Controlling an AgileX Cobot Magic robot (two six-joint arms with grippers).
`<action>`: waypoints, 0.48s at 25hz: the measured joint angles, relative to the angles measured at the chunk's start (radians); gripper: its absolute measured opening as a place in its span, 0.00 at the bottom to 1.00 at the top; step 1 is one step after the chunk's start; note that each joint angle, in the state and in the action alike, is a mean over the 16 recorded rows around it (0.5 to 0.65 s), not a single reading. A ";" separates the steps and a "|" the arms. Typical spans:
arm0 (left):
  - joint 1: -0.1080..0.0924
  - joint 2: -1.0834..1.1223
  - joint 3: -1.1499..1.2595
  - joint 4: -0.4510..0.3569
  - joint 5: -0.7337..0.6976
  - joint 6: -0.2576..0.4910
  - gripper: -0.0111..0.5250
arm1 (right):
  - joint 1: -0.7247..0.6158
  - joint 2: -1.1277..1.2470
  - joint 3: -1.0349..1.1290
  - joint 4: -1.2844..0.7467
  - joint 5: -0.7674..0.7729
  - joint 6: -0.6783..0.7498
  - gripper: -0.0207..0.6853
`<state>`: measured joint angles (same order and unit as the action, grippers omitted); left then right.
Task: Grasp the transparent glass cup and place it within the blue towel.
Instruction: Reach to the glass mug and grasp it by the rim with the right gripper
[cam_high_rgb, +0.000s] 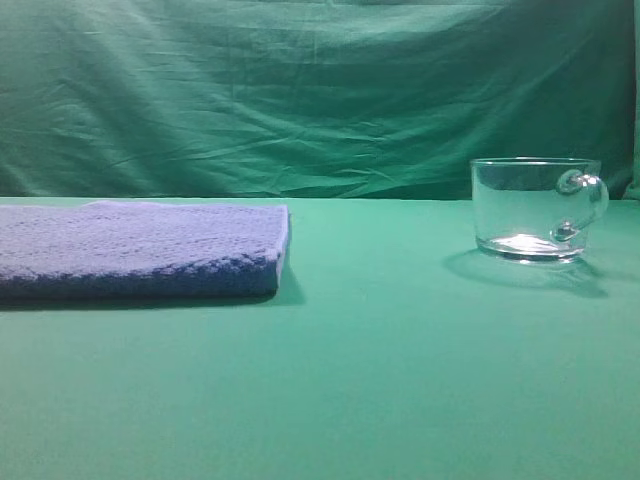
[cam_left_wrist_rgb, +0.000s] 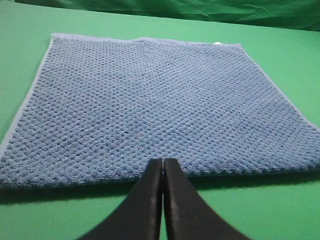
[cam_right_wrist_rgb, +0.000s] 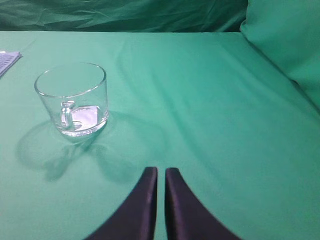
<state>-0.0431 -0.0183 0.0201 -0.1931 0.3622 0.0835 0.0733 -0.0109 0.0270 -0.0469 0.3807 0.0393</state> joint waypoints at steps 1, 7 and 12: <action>0.000 0.000 0.000 0.000 0.000 0.000 0.02 | 0.000 0.000 0.000 0.000 0.000 0.000 0.10; 0.000 0.000 0.000 0.000 0.000 0.000 0.02 | 0.000 0.000 0.000 0.000 0.000 0.000 0.10; 0.000 0.000 0.000 0.000 0.000 0.000 0.02 | 0.000 0.000 0.000 0.000 0.000 0.000 0.10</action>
<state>-0.0431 -0.0183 0.0201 -0.1931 0.3622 0.0835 0.0733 -0.0109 0.0270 -0.0469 0.3807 0.0393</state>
